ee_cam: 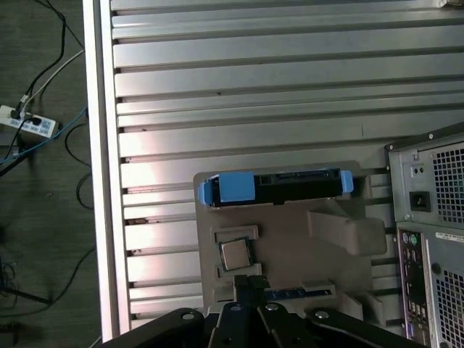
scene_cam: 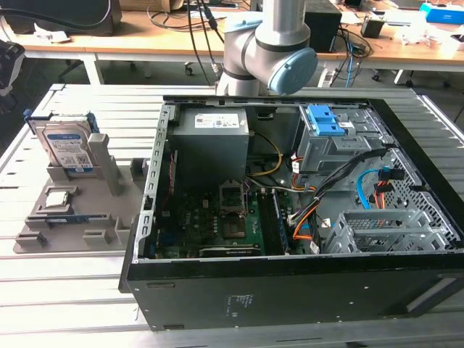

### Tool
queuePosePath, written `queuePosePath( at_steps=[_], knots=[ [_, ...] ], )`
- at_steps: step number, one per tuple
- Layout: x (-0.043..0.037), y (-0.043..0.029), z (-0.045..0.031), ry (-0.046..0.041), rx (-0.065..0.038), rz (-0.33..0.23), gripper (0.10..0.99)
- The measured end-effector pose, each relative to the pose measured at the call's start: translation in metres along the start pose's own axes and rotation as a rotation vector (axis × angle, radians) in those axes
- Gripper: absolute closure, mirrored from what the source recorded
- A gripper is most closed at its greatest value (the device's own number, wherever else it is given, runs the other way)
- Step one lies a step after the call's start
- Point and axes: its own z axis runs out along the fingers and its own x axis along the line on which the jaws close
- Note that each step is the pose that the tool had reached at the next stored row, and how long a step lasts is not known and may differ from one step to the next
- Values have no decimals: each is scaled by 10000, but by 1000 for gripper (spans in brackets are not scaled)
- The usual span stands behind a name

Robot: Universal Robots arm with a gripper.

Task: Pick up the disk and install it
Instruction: 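Reach for the disk, then pick up the disk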

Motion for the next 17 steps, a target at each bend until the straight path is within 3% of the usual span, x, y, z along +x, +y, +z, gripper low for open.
queuePosePath(
  at_steps=[13, 17],
  knots=[
    [1, 2, 0, 0, -1, -10, 980],
    [2, 3, 0, 24, -13, -422, 980]
  ],
)
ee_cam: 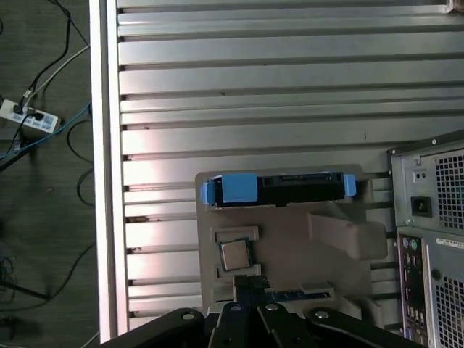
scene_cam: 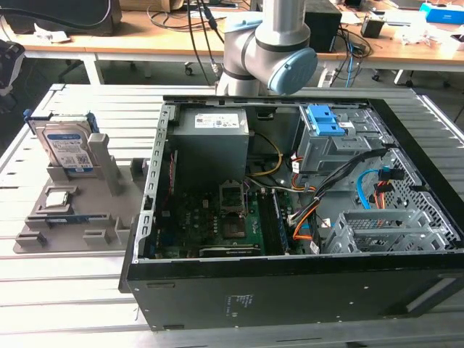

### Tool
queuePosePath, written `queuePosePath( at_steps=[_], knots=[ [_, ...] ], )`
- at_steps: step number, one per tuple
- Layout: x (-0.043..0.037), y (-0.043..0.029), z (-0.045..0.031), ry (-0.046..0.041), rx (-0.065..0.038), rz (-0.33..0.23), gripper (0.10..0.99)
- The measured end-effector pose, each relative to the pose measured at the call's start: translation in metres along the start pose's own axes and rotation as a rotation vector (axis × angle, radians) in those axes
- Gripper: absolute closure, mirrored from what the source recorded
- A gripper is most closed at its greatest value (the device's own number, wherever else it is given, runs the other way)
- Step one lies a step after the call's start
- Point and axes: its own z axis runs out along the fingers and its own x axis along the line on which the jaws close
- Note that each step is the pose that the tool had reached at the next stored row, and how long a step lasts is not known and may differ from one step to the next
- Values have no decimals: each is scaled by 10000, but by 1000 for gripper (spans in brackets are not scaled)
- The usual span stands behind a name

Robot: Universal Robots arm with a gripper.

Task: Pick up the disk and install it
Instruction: 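Pick up the disk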

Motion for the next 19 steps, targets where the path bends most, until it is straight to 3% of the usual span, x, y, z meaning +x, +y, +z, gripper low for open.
queuePosePath(
  at_steps=[2, 4, 7, 17, 19],
  knots=[
    [0, 0, 0, 23, -12, -398, 980],
    [0, 0, 0, 86, -46, -1490, 980],
    [0, 0, 0, 130, -68, -2248, 980],
    [0, 0, 0, 239, -126, -4157, 980],
    [0, 0, 0, 276, -145, -4783, 980]
  ],
)
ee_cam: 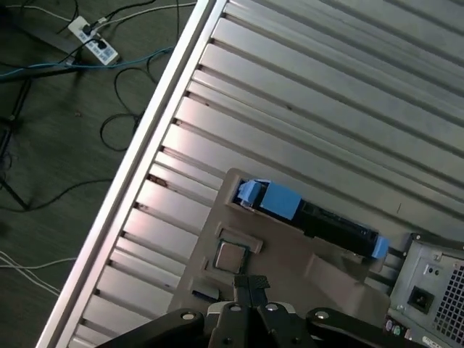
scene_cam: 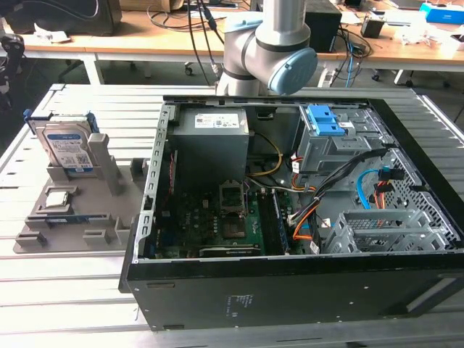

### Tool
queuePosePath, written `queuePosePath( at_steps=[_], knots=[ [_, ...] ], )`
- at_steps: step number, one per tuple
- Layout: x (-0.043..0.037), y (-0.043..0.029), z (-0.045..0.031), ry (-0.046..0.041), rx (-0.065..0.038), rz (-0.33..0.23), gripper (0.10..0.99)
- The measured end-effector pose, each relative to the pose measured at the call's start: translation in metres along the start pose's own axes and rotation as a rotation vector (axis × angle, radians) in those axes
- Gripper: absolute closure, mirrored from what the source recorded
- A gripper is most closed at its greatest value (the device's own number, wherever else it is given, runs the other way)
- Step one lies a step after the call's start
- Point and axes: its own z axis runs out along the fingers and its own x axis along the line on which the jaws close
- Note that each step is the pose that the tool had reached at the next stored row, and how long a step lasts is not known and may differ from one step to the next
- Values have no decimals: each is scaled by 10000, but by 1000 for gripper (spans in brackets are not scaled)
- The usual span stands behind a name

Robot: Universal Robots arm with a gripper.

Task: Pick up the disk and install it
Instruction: 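Pick up the disk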

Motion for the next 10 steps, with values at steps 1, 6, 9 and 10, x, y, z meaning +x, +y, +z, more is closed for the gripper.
queuePosePath(
  at_steps=[1, 6, 9, 10],
  knots=[
    [0, 0, 0, 14, -8, -257, 980],
    [0, 0, 0, 79, -41, -1376, 980],
    [0, 0, 0, 126, -66, -2186, 980],
    [0, 0, 0, 147, -77, -2557, 980]
  ],
)
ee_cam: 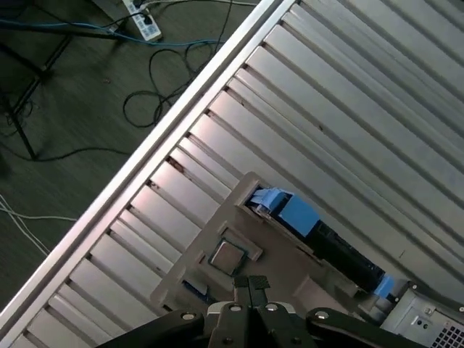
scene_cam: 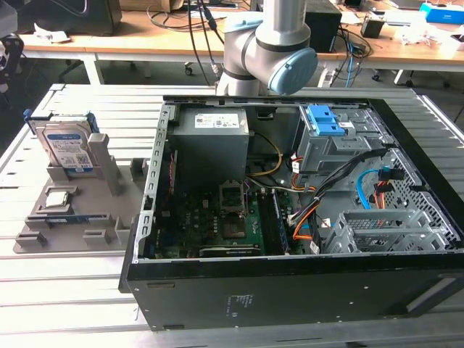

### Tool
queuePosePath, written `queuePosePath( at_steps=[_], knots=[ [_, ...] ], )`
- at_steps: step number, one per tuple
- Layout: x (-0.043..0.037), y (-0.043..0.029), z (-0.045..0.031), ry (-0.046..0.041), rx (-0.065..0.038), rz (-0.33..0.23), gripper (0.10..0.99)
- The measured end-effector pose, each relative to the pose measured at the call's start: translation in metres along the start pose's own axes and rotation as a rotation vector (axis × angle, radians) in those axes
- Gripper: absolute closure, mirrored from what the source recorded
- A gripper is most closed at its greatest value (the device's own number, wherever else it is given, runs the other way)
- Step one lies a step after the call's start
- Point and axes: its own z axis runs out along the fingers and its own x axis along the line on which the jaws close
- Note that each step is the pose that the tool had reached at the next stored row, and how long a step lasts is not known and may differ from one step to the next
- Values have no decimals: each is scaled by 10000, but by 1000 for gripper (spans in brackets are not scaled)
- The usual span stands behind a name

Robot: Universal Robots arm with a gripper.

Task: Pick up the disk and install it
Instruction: 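Pick up the disk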

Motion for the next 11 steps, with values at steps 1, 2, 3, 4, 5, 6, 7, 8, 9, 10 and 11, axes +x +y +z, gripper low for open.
queuePosePath(
  at_steps=[1, 2, 3, 4, 5, 6, 7, 8, 9, 10, 11],
  knots=[
    [0, 0, 0, 15, -8, -261, 980],
    [0, 0, 0, 28, -15, -495, 980],
    [0, 0, 0, 45, -24, -782, 980],
    [0, 0, 0, 55, -29, -956, 980],
    [0, 0, 0, 67, -36, -1180, 980],
    [0, 0, 0, 80, -43, -1397, 980],
    [0, 0, 0, 93, -49, -1615, 980],
    [0, 0, 0, 119, -63, -2088, 980],
    [0, 0, 0, 141, -74, -2441, 980],
    [0, 0, 0, 158, -84, -2762, 980],
    [0, 0, 0, 176, -93, -3061, 980]
  ],
)
